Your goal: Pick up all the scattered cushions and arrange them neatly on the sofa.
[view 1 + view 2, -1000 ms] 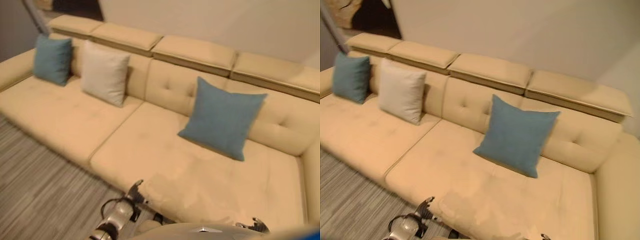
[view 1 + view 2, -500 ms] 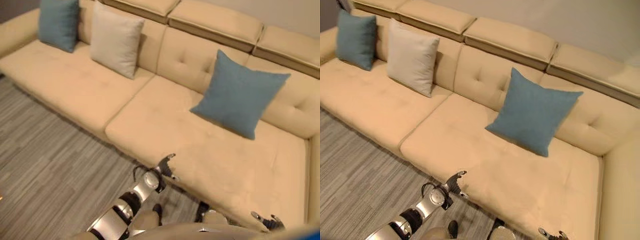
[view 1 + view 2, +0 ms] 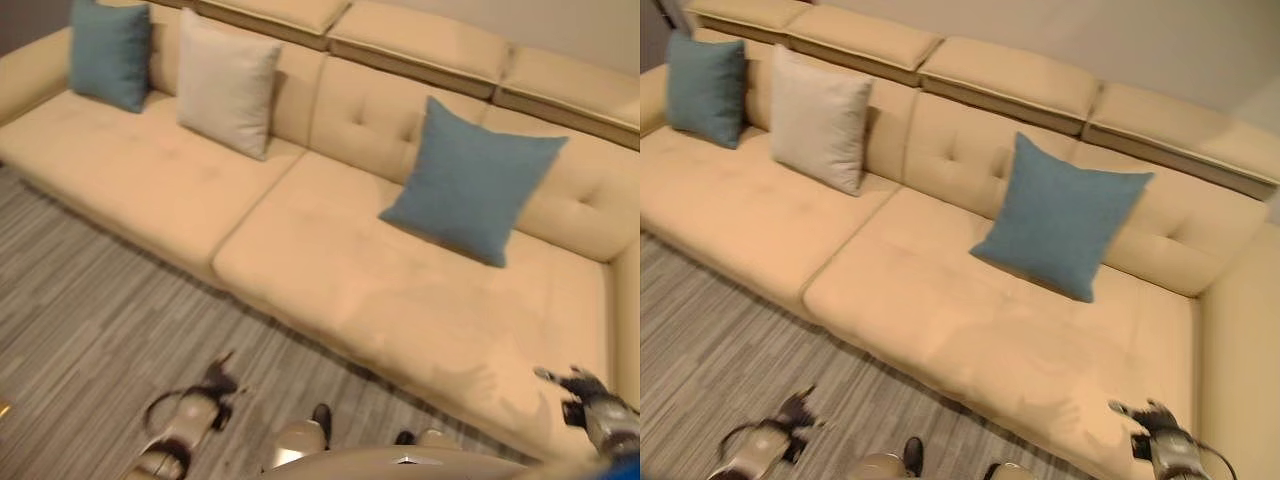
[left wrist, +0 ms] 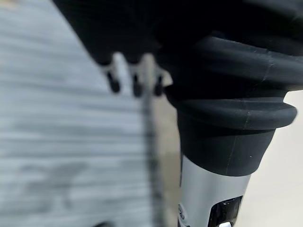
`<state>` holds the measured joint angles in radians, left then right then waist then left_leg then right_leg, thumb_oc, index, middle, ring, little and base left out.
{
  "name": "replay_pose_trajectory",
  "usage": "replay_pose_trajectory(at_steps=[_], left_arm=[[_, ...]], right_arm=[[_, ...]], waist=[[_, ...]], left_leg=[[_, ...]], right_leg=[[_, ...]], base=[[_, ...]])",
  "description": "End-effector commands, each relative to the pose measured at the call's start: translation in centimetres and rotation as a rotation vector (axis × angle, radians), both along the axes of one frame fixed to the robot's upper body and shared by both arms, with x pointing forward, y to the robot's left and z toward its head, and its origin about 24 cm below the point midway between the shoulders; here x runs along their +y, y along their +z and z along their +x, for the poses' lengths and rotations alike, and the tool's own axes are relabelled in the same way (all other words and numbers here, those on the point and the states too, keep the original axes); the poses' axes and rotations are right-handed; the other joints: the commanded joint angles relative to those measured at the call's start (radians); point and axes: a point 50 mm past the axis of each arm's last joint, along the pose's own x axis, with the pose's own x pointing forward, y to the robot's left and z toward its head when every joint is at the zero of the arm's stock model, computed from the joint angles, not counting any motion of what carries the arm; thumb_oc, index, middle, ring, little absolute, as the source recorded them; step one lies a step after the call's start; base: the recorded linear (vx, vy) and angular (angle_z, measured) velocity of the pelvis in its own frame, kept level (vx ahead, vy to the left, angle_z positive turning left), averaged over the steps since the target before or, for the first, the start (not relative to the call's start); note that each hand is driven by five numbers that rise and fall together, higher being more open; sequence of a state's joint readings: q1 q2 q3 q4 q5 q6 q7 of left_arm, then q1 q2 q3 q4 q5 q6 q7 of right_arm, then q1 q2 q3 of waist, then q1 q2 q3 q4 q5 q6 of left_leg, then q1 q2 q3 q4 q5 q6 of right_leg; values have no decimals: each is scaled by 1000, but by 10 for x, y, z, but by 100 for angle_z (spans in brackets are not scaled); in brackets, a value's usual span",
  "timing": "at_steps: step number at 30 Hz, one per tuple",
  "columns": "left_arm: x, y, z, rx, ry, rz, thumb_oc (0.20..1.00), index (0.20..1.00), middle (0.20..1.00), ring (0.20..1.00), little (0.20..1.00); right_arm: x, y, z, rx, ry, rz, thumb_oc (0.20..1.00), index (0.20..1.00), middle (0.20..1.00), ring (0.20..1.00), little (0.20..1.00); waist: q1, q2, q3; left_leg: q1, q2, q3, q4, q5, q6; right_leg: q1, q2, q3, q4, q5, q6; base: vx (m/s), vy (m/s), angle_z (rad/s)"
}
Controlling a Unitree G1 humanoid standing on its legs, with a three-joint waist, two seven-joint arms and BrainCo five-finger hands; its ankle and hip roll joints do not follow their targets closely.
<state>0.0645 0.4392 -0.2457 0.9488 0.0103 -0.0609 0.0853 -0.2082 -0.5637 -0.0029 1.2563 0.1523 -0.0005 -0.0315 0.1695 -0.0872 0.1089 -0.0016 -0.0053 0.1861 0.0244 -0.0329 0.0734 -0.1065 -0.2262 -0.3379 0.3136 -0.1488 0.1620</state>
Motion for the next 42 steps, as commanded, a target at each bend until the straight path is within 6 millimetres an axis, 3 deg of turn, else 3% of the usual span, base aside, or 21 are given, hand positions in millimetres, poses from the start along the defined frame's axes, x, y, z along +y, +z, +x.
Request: replay_pose_trajectory(at_steps=[1, 6, 9, 12, 14, 17, 18, 20, 25, 27, 28, 31, 35, 42], left_arm=[[-46, 3, 40, -134, -19, -161, 1000, 1000, 1000, 1000, 1000], [-43, -5, 27, -97, 51, -160, 1000, 1000, 1000, 1000, 1000], [-46, -4, 32, -103, 51, -169, 1000, 1000, 1000, 1000, 1000], [-49, -7, 28, -88, 64, -183, 1000, 1000, 1000, 1000, 1000], [-51, -10, 24, -71, 66, -185, 1000, 1000, 1000, 1000, 1000], [-53, -12, 23, -70, 79, -193, 1000, 1000, 1000, 1000, 1000], [-57, -12, 24, -70, 76, -199, 1000, 1000, 1000, 1000, 1000], [-57, -12, 26, -80, 81, -186, 1000, 1000, 1000, 1000, 1000], [-48, -12, 21, -78, 114, -155, 1000, 1000, 1000, 1000, 1000], [-42, -13, 16, -64, 141, -143, 1000, 1000, 1000, 1000, 1000], [-40, -14, 13, -58, 163, -143, 1000, 1000, 1000, 1000, 1000], [-34, -16, 7, -39, 191, -133, 1000, 1000, 1000, 1000, 1000], [-34, -18, 2, -31, 231, -134, 1000, 1000, 1000, 1000, 1000], [-37, -20, 3, -19, 226, -139, 1000, 1000, 1000, 1000, 1000]], right_arm=[[2, -3, -3, 44, 56, -49, 1000, 1000, 1000, 1000, 1000], [23, -23, -22, 71, 68, 0, 1000, 1000, 1000, 1000, 1000], [30, -29, -29, 67, 57, 21, 1000, 1000, 1000, 1000, 1000], [44, -36, -32, 64, 86, 42, 1000, 1000, 1000, 1000, 1000], [45, -34, -28, 45, 83, 38, 1000, 1000, 1000, 1000, 1000], [49, -37, -29, 46, 80, 50, 1000, 1000, 1000, 1000, 1000], [57, -41, -30, 48, 86, 66, 1000, 1000, 1000, 1000, 1000], [65, -45, -34, 53, 103, 73, 1000, 1000, 1000, 1000, 1000], [81, -49, -31, 66, 183, 71, 1000, 1000, 1000, 1000, 1000], [86, -51, -29, 71, 200, 78, 1000, 1000, 1000, 1000, 1000], [88, -52, -31, 78, 211, 80, 1000, 1000, 1000, 1000, 1000], [92, -55, -35, 93, 211, 94, 1000, 1000, 1000, 1000, 1000], [99, -59, -39, 113, 217, 111, 1000, 1000, 1000, 1000, 1000], [98, -60, -42, 119, 206, 114, 1000, 1000, 1000, 1000, 1000]], waist=[[-4, 15, -26], [-86, 26, -18], [-118, 16, 3], [-145, 5, 19], [-156, 9, 16], [-172, 20, 6], [-192, 36, -5], [-203, 38, 0], [-198, 42, 25], [-191, 48, 35], [-177, 57, 36], [-169, 58, 25], [-156, 42, -14], [-169, 44, -33]], left_leg=[[-95, -6, -115, 46, -37, -98], [-100, 21, -121, 28, -2, -123], [-156, 31, -105, 114, 0, -148], [-155, 21, -116, 265, -95, -145], [-119, 23, -136, 310, -115, -150], [-84, 18, -172, 276, -110, -154], [-32, 14, -176, 164, -132, -146], [-23, -3, -176, 104, -124, -136], [-9, -8, -146, 15, -89, -111], [-18, 6, -131, -2, -64, -102], [-21, 14, -117, -15, -48, -93], [-31, 14, -107, -25, -30, -89], [-28, 14, -77, -55, -4, -105], [-8, 24, -80, -91, 18, -118]], right_leg=[[110, 64, 23, -249, 114, 25], [108, 113, 63, -294, 111, -6], [110, 117, 57, -322, 124, -18], [87, 97, 65, -317, 157, -30], [69, 95, 81, -315, 175, -29], [48, 96, 96, -314, 188, -21], [26, 94, 106, -315, 201, -10], [-8, 79, 120, -312, 231, 8], [-68, 48, 115, -287, 279, 39], [-83, 39, 94, -232, 254, 40], [-54, 32, 81, -173, 216, 24], [-28, 40, 103, -121, 190, 20], [47, 53, 89, -256, 183, 27], [88, 76, 91, -337, 195, 20]], base=[[-146, -105, -14], [-92, -71, -3], [-155, -76, 24], [-183, 24, 14], [-104, 107, -9], [-64, 146, -35], [-41, 117, -6], [-148, 246, -2], [-182, 143, -60], [-242, 61, -59], [-272, 63, -44], [-140, 11, -32], [-58, -72, -22], [-13, -61, -8]])
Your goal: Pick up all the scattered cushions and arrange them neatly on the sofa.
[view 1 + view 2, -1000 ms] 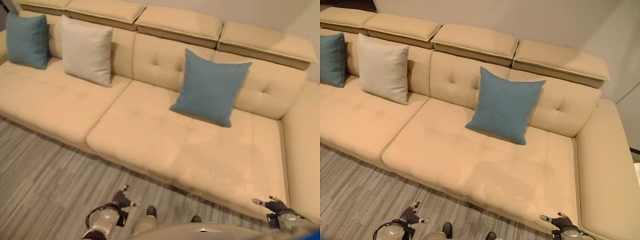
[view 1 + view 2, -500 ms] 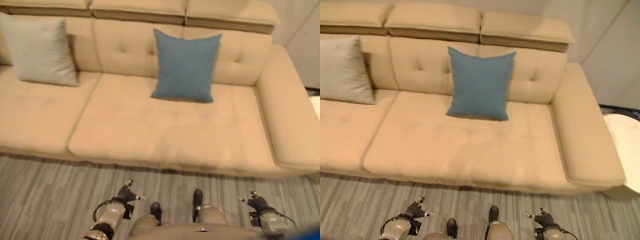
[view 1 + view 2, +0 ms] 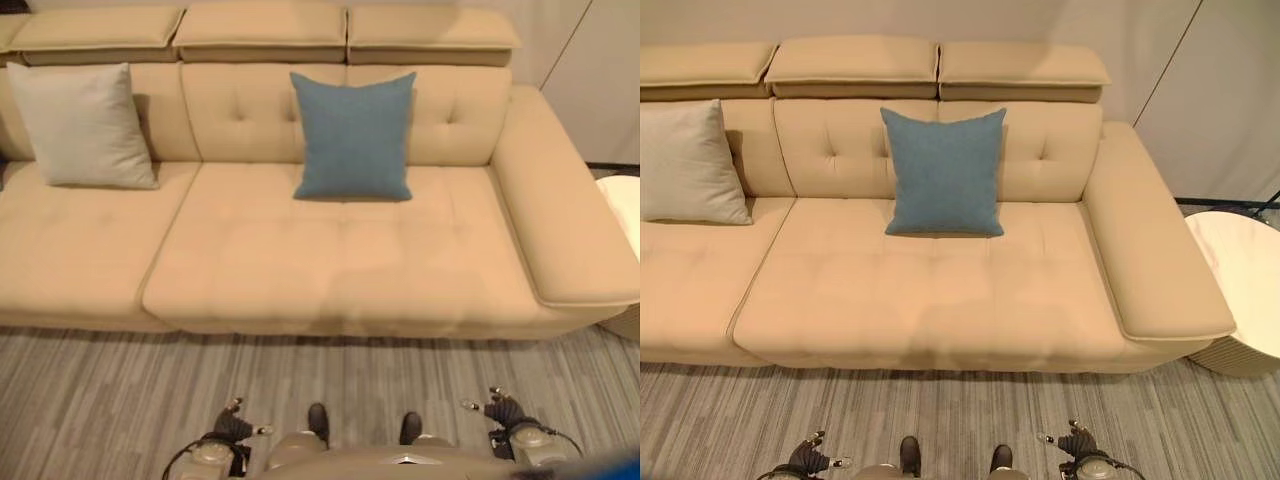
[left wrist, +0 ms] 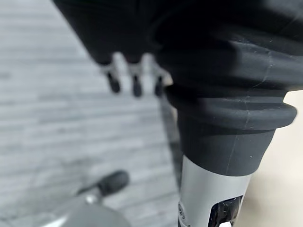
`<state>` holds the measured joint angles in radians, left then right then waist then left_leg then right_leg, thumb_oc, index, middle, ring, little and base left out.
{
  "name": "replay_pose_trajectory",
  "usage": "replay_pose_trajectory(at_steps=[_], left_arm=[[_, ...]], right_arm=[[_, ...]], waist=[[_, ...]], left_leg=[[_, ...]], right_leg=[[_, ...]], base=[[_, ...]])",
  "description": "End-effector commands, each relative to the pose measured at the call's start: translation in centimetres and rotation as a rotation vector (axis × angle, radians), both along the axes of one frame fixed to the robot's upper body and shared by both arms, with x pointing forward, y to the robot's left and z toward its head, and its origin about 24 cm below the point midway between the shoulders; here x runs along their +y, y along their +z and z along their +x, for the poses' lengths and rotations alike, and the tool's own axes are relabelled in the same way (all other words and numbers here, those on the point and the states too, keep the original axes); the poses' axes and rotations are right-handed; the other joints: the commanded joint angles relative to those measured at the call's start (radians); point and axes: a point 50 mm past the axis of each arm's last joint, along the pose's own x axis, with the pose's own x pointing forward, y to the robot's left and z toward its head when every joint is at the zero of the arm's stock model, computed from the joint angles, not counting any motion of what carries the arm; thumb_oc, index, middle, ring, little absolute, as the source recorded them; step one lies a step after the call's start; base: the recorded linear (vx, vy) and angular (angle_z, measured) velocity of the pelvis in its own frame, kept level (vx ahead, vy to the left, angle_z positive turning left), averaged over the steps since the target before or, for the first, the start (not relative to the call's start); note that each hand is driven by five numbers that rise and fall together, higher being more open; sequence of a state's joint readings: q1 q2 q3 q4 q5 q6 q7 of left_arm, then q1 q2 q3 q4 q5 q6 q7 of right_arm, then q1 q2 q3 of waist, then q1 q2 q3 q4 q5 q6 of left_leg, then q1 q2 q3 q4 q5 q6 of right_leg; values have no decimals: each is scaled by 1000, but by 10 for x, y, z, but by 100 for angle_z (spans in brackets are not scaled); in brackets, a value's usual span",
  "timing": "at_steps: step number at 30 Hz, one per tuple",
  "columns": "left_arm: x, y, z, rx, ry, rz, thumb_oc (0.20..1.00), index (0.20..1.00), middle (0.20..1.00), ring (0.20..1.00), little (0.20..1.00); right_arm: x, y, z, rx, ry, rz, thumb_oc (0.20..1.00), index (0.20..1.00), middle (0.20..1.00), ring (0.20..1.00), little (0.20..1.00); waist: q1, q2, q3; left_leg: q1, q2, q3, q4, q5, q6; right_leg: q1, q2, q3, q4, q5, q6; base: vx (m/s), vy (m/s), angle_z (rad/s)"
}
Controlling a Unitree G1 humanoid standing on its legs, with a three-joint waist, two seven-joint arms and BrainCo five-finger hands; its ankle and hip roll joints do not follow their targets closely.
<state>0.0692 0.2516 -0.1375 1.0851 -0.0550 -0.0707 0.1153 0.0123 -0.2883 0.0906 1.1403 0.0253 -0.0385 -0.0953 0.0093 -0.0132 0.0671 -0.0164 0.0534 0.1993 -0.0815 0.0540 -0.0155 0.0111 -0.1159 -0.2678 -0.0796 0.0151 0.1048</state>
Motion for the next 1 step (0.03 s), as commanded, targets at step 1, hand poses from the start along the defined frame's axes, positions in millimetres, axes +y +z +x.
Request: replay_pose_trajectory(at_steps=[1], left_arm=[[4, 7, 28, -67, -3, 25, 1000, 1000, 1000, 1000, 1000]], right_arm=[[-5, 4, 12, -26, 20, -31, 1000, 1000, 1000, 1000, 1000]], waist=[[-11, -29, 5]], left_leg=[[17, -34, -98, 11, -69, -30]], right_leg=[[-18, -31, 19, 50, 30, 75]], base=[[-2, -43, 8]])
